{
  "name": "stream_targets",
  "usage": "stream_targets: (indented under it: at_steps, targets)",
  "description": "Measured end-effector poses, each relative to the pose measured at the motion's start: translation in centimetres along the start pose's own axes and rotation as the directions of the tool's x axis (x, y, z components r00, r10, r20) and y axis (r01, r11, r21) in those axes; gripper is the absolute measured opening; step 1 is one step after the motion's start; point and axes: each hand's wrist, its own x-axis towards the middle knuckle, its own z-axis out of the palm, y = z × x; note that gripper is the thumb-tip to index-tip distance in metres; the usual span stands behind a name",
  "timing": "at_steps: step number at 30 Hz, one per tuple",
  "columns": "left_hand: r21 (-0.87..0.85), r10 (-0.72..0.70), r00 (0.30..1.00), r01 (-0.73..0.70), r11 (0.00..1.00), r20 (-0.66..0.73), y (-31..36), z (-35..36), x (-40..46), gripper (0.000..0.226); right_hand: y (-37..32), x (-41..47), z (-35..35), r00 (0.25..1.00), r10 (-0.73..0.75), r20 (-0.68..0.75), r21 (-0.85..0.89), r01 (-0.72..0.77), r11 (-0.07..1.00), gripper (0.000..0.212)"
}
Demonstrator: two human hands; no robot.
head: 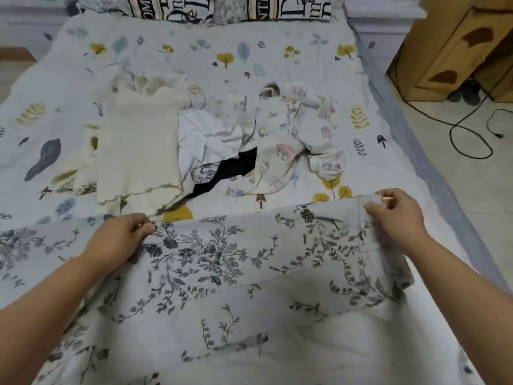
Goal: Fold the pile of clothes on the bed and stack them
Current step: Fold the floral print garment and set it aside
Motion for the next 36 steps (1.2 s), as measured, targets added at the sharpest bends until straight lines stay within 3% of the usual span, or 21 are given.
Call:
stream_targets:
  at_steps: [4, 6, 8, 12, 15, 17, 20, 22, 24, 29, 33, 36]
  targets:
    - [0.142, 0.004, 0.989, 0.017, 0.99, -0.148, -1.6, 1.8, 3.4, 0.023, -0.5, 2.0, 3.2, 0.999, 0.005, -0.052, -0.14, -0.012, 0.99, 0.035]
    - [0.25, -0.007, 0.993, 0.037, 0.968, -0.119, -2.0, 3.3, 4.6, 0.021, 0.1, 3.1, 4.7, 0.996, 0.09, -0.019, -0.257, -0.092, 0.962, 0.048]
    - [0.356, 0.063, 0.997, -0.04, 0.934, -0.054, -1.5, 4.8, 5.4, 0.018, 1.1, 3.7, 6.0, 0.979, 0.195, 0.059, -0.37, -0.16, 0.915, 0.07]
    - [0.233, 0.237, 0.965, -0.257, 0.938, 0.112, 1.4, 7.4, 6.4, 0.043, 2.2, 3.5, 6.5, 0.958, 0.282, 0.057, -0.44, -0.229, 0.868, 0.095]
    - [0.264, 0.183, 0.941, -0.261, 0.929, 0.284, 3.2, 9.0, 7.4, 0.057, 2.4, 3.0, 6.2, 0.936, 0.346, 0.067, -0.487, -0.272, 0.83, 0.095]
    - [0.289, 0.154, 0.937, -0.249, 0.925, 0.314, 4.2, 9.5, 8.0, 0.051, 2.2, 2.9, 6.1, 0.924, 0.381, 0.037, -0.524, -0.306, 0.795, 0.106]
    - [0.185, 0.184, 0.924, -0.256, 0.949, 0.336, 5.4, 10.0, 8.5, 0.04, 2.6, 2.6, 6.3, 0.884, 0.463, -0.066, -0.512, -0.429, 0.745, 0.115]
    - [0.108, 0.238, 0.901, -0.294, 0.95, 0.363, 6.1, 10.3, 8.3, 0.037, 3.0, 2.0, 6.2, 0.857, 0.516, -0.012, -0.448, -0.466, 0.763, 0.123]
    - [0.047, 0.277, 0.881, -0.318, 0.947, 0.384, 7.0, 10.4, 8.1, 0.031, 3.3, 1.0, 5.5, 0.863, 0.502, 0.065, -0.371, -0.446, 0.815, 0.111]
    - [-0.076, 0.336, 0.864, -0.333, 0.94, 0.374, 10.8, 11.0, 8.6, 0.024, 4.5, -0.3, 3.6, 0.938, 0.337, 0.075, -0.324, -0.297, 0.898, 0.048]
    - [-0.128, 0.367, 0.873, -0.344, 0.93, 0.322, 14.5, 12.2, 9.1, 0.02, 5.8, -1.1, 3.1, 0.966, 0.257, 0.003, -0.404, -0.234, 0.884, 0.04]
    - [-0.251, 0.379, 0.922, -0.348, 0.904, 0.086, 16.5, 12.5, 9.0, 0.023, 6.0, -1.1, 2.1, 0.977, 0.185, -0.106, -0.339, -0.211, 0.917, 0.042]
